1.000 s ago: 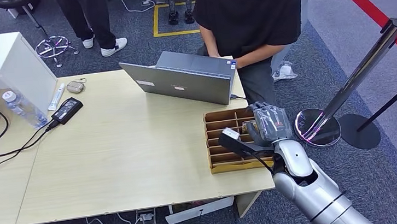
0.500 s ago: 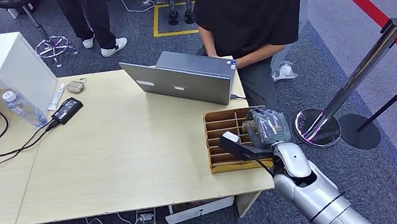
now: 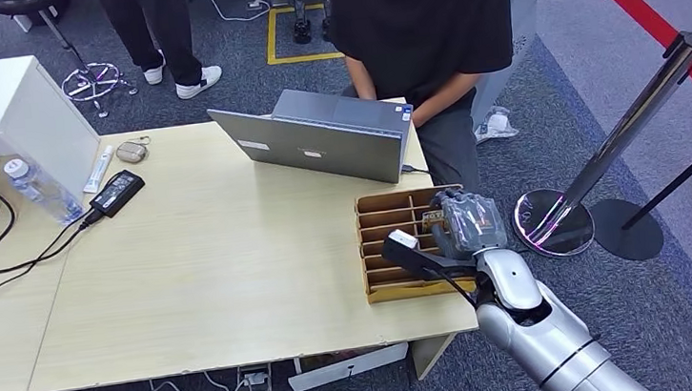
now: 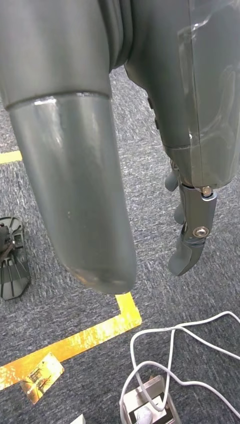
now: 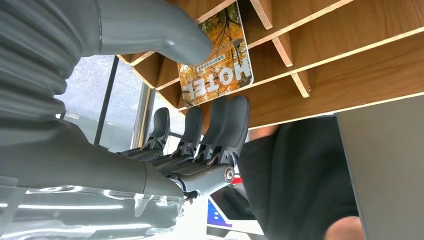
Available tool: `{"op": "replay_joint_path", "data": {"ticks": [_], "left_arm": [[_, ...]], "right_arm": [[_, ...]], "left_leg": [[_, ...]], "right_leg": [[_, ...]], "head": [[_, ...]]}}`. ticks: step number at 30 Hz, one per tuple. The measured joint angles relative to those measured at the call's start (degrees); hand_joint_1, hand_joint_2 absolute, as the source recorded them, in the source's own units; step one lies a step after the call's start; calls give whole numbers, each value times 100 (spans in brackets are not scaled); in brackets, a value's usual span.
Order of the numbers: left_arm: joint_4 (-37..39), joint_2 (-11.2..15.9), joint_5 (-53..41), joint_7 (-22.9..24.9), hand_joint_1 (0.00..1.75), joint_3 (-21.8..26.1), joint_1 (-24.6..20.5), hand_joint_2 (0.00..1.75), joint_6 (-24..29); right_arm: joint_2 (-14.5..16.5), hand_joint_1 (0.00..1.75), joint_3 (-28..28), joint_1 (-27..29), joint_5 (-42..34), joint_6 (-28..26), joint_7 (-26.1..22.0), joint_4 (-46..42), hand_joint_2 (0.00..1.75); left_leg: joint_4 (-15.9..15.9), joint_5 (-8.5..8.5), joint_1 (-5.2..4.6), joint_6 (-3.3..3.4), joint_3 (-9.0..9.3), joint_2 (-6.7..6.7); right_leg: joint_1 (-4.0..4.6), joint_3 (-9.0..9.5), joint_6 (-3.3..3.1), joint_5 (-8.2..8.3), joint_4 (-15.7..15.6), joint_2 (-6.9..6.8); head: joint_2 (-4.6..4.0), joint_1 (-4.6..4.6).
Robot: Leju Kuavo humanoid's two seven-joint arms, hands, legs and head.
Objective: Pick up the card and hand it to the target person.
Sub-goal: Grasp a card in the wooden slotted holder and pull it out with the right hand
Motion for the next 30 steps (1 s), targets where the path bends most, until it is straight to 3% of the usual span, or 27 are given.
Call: {"op": "replay_joint_path", "data": {"ticks": [9,30], "left_arm": [[0,0,0,1,0,0,0,0,0],[0,2,0,-6,0,0,0,0,3]], "right_arm": [[0,116,0,-5,-50,-10,38,7,175],[0,126,0,-6,-57,-11,69,36,175]], "left_leg": [[0,0,0,0,1,0],[0,0,0,0,2,0]], "right_leg": [[0,0,0,0,0,0],[0,1,0,0,0,0]], "head": [[1,1],[1,0]]}}
